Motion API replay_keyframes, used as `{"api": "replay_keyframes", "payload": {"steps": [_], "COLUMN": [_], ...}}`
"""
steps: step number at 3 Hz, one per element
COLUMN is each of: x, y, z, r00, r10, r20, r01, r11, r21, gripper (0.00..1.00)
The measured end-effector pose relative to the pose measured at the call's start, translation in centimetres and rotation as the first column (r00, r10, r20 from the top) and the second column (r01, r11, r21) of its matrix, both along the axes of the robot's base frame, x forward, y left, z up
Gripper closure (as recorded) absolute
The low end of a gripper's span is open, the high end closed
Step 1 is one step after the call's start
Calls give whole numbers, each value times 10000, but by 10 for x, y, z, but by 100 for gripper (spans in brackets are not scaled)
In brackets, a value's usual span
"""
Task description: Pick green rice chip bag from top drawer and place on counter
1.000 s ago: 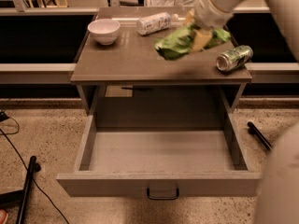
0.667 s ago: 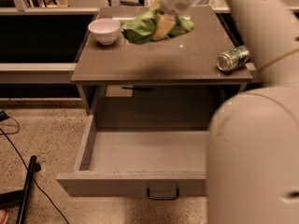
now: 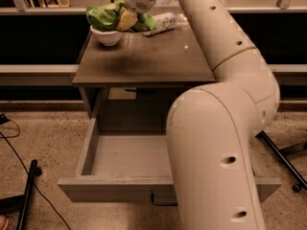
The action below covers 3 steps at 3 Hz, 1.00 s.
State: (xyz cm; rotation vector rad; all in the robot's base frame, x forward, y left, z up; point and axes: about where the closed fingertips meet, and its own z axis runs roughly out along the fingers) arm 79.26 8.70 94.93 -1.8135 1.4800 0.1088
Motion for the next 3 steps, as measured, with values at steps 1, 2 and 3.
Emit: {"api": "replay_keyframes", "payload": {"steps": [1, 2, 3], "x": [26, 25, 25], "y": [-12, -48, -48], "z": [-39, -47, -47], "r00": [9994, 9992, 9992], "r10": [-326, -379, -379], "r20": [65, 122, 122], "r01": [330, 391, 391], "r11": [9976, 9920, 9920], "r21": [-613, -1203, -1203], "gripper": [5, 0, 0]}}
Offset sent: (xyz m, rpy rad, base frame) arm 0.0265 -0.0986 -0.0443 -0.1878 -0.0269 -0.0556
